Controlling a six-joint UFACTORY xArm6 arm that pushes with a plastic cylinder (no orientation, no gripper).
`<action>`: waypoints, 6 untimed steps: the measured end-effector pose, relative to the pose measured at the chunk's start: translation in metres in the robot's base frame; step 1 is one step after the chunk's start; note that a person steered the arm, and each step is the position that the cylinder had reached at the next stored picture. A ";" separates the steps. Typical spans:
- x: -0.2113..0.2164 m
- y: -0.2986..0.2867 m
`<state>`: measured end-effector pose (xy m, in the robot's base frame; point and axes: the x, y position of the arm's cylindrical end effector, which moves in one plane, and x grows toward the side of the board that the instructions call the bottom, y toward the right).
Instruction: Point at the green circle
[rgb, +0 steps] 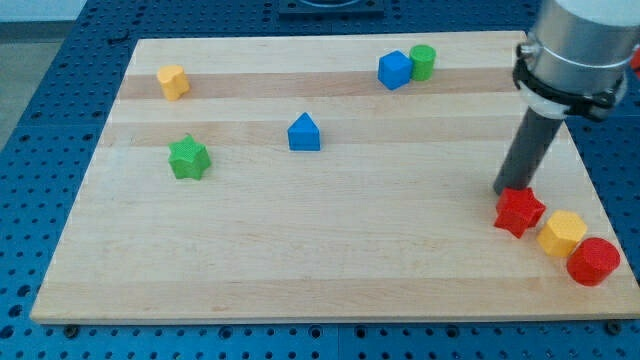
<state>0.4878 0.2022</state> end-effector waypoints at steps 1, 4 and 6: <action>0.005 0.009; -0.141 0.010; -0.262 -0.033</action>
